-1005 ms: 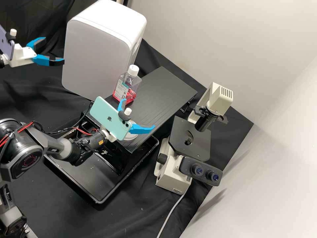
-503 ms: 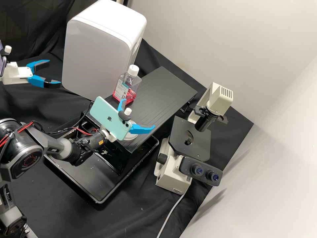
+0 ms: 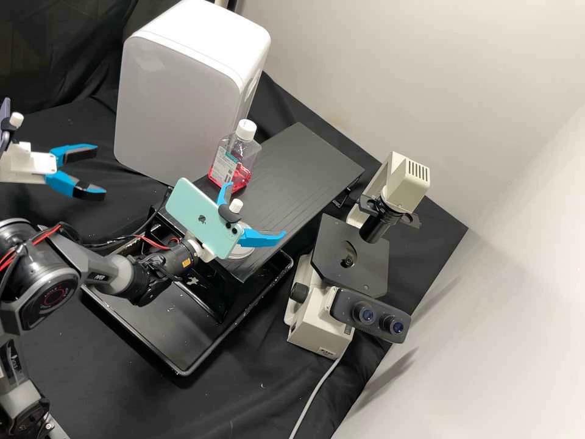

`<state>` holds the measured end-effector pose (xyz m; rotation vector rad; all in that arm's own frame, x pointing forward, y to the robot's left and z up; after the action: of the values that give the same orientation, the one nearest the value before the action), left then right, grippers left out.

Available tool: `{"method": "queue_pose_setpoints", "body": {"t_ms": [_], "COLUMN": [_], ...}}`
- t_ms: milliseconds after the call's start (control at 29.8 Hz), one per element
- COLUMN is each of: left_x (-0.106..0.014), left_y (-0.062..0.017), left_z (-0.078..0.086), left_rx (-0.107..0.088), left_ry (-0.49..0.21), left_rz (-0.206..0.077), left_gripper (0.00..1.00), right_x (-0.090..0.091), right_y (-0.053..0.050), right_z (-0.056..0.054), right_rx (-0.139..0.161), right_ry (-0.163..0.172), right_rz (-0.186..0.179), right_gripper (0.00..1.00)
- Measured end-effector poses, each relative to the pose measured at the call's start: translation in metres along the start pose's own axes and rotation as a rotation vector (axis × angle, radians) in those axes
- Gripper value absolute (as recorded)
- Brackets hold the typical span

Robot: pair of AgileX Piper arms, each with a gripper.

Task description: Remove the lid from the petri dish

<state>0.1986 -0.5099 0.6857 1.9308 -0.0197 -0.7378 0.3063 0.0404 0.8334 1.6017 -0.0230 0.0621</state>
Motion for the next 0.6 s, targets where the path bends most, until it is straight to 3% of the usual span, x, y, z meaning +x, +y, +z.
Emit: {"method": "queue_pose_setpoints", "body": {"t_ms": [134,268,503,603], "left_x": [-0.002,-0.005,-0.009,-0.010], "left_y": [-0.0112,-0.0183,-0.0263,-0.0271], "left_z": [0.010,0.016,0.025,0.025], "left_rx": [0.068,0.113,0.159,0.163], "left_ry": [-0.018,-0.023,-0.051,-0.050], "left_rz": [-0.039,-0.060,-0.090,-0.094], "left_gripper": [1.00,1.00,1.00,1.00], "right_x": [0.000,0.000,0.000,0.000], "right_y": [0.000,0.000,0.000,0.000], "right_z": [0.000,0.000,0.000,0.000], "right_rx": [0.000,0.000,0.000,0.000], "right_ry": [0.000,0.000,0.000,0.000], "right_rz": [0.000,0.000,0.000,0.000], "right_gripper": [1.00,1.00,1.00,1.00]}}
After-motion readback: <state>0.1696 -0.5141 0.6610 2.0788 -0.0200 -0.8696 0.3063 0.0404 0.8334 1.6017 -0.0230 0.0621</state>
